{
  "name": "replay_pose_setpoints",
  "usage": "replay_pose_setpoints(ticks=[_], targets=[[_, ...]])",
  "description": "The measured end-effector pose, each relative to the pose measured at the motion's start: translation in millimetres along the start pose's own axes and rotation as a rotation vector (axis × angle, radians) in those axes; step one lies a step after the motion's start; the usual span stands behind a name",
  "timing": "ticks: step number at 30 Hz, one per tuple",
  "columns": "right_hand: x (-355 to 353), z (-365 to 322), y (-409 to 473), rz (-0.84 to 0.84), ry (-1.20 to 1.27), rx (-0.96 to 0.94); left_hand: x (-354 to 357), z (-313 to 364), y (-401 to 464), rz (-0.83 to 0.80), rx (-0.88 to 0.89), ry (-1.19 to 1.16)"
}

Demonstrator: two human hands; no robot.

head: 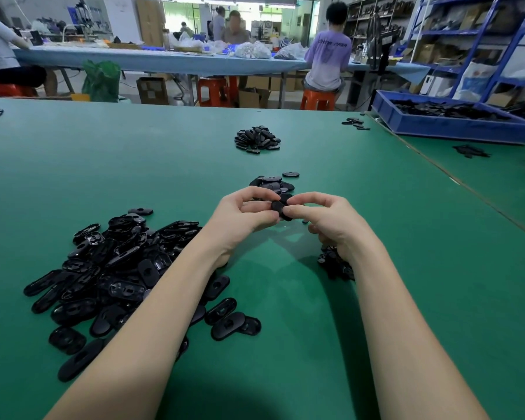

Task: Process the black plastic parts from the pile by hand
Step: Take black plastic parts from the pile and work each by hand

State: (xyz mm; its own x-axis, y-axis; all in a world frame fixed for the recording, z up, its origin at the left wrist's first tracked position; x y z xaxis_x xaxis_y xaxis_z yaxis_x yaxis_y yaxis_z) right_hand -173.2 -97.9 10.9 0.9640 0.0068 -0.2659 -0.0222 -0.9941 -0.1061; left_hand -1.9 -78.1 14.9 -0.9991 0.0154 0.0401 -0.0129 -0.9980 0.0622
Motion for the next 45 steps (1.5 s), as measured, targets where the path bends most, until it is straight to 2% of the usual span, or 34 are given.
replay_pose_setpoints(ticks=[7, 12, 27, 45], targets=[[7, 8, -1, -0.108, 0.117, 0.058, 4, -5, 1, -0.017, -0.126, -0.259], [9, 6, -1, -0.108, 0.049, 0.010, 1, -8, 0, 0.006, -0.140, -0.106], [10, 1, 11, 0.007, -0.202, -0.144, -4, -12, -1, 0.073, -0.110, 0.136], [13, 3, 9, 0.039, -0.213, -0.205, -8, -22, 6, 0.148, -0.099, 0.273]])
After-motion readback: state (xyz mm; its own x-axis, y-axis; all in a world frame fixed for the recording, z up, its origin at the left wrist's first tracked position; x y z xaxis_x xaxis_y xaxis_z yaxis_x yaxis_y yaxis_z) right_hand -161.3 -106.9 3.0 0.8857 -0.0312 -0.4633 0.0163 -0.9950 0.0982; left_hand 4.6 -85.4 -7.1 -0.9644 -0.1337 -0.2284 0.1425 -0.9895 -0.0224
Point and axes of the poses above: each hand's wrist, its own y-axis towards the middle knuckle, its own x-axis out of the palm, z = x × y, the point moved 8 cm from there along y, towards the middle knuckle, and after that the axes turned 3 degrees about z, right-handed, at the moved point
